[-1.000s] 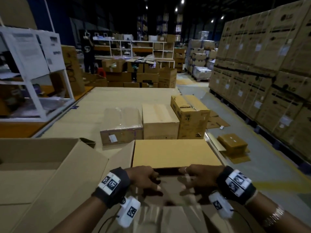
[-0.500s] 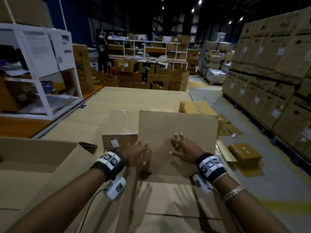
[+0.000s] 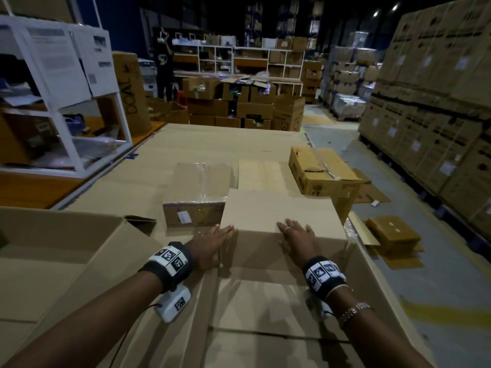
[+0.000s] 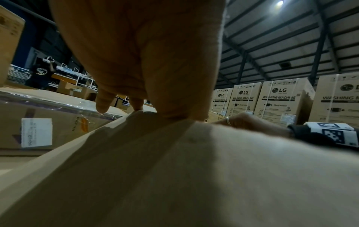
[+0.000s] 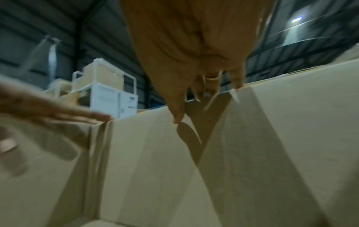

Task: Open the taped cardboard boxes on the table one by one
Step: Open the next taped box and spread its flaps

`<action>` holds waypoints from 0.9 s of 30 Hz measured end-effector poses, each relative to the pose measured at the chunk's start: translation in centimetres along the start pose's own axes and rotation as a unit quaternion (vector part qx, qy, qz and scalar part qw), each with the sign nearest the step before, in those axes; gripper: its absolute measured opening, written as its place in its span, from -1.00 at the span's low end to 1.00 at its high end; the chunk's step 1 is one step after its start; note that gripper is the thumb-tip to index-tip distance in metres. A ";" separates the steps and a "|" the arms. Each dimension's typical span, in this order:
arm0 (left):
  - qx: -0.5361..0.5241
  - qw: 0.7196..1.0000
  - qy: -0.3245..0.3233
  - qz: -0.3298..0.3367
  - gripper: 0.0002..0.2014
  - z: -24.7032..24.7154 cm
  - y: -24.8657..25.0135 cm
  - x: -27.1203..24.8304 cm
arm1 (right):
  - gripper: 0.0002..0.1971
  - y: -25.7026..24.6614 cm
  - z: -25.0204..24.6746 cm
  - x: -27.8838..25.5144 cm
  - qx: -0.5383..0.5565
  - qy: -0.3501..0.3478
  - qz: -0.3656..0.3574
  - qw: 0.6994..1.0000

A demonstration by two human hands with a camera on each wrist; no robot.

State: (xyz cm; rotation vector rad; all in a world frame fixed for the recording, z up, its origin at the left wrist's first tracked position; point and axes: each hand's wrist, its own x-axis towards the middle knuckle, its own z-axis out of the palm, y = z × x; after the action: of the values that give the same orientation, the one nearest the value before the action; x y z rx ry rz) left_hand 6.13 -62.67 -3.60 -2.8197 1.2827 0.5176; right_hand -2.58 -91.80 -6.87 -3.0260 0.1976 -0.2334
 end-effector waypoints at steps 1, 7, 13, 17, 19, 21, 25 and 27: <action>-0.006 1.000 0.007 0.001 0.08 0.4 -0.1 0.0 | -0.44 0.8 0.1 -0.3 -0.001 0.007 0.025 1.000; -0.073 0.996 0.045 0.014 0.06 1.4 -0.3 0.0 | -0.42 2.0 -0.4 -1.6 -0.017 -0.024 0.066 0.997; -0.095 0.995 0.010 -0.015 0.16 0.0 0.7 -1.8 | -0.38 1.3 -5.5 -2.3 0.014 -0.131 0.075 0.988; -0.139 0.990 0.020 0.007 0.16 -0.9 1.1 -5.3 | -0.25 -0.1 -10.2 -6.2 0.034 -0.147 0.079 0.985; -0.154 0.987 0.035 0.030 0.11 -1.2 1.7 -7.8 | -0.21 -0.7 -12.5 -9.5 0.022 -0.164 0.053 0.985; -0.166 0.983 0.048 0.059 0.04 -1.4 2.8 -10.6 | -0.25 -1.9 -14.8 -13.5 0.008 -0.183 0.026 0.983; -0.197 0.973 0.067 0.098 -0.05 -1.0 5.1 -16.7 | -0.59 -4.7 -18.5 -22.2 0.071 -0.198 0.005 0.978; -0.229 0.962 0.088 0.116 -0.07 -0.1 6.4 -19.7 | -0.41 -5.1 -18.7 -26.3 0.082 -0.192 0.029 0.978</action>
State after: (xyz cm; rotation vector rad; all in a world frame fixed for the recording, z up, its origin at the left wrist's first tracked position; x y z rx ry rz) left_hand -10.59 -52.46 3.14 -3.1580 1.7471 0.6571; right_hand -30.69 -84.85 8.28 -2.8247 0.2189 0.3215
